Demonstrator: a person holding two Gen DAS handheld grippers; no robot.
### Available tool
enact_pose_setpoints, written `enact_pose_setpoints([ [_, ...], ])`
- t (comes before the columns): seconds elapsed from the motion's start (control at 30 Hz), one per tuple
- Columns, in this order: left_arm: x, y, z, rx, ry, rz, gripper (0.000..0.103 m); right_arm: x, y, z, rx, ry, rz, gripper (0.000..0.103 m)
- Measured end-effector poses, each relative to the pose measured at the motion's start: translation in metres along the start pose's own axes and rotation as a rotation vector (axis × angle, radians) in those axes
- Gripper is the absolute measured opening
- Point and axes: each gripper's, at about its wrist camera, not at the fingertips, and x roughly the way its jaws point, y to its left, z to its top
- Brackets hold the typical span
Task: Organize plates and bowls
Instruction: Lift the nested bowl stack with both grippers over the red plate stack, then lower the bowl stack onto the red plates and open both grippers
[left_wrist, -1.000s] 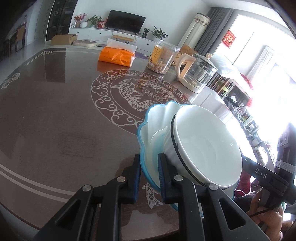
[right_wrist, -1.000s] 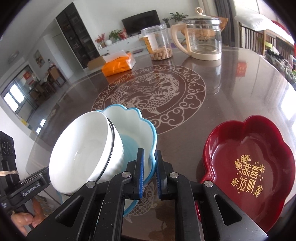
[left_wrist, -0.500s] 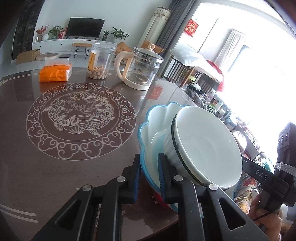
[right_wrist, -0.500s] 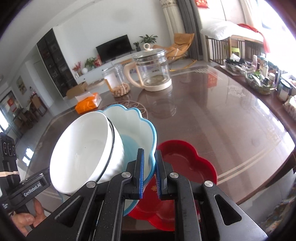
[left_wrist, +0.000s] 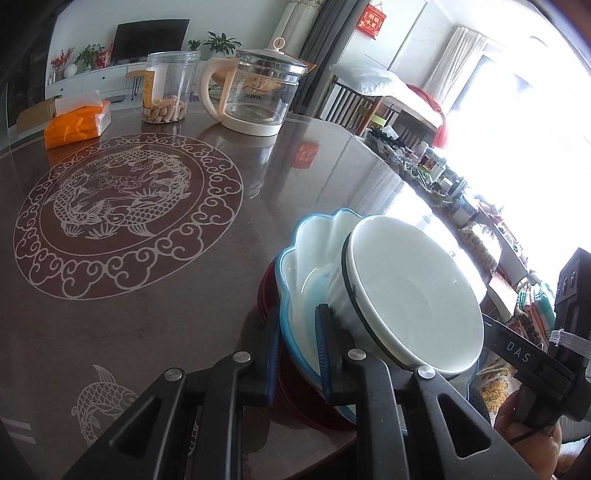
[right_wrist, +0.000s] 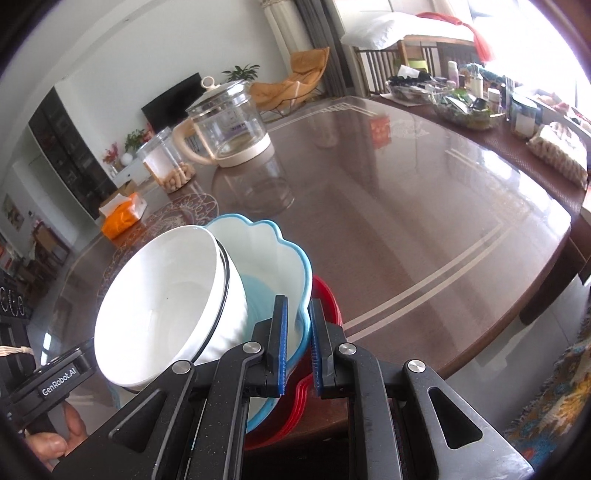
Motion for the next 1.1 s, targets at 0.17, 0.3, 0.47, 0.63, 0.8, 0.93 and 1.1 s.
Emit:
enact_pose_setpoints([
  [0.17,0.001,-0.003,-0.001,0.028,-0.018,0.006,0.017,0.002,-0.002,-0.004,0.001,-0.014,-0.007,0.013],
  [0.3,0.001,-0.003,-0.001,0.048,-0.021,-0.001,0.018,0.004,-0.004,-0.004,-0.006,-0.021,-0.003,0.013],
  [0.47,-0.004,-0.006,0.001,0.073,-0.034,0.012,0.018,0.003,-0.002,-0.004,-0.038,-0.025,0.005,0.018],
  [0.63,-0.008,-0.004,0.004,0.065,-0.032,0.025,0.02,-0.005,-0.005,0.0,-0.032,-0.062,0.002,0.047],
  [0.8,-0.018,0.002,0.008,0.052,-0.056,0.054,0.042,-0.012,-0.011,0.003,-0.018,-0.089,0.001,0.055],
  [0.93,-0.035,0.004,0.012,0.048,-0.14,0.107,0.07,-0.014,-0.015,0.004,-0.001,-0.096,0.0,0.057],
  [1.1,-0.069,-0.007,0.014,0.146,-0.231,0.26,0.093,-0.027,-0.016,0.007,0.026,-0.122,0.004,0.058],
])
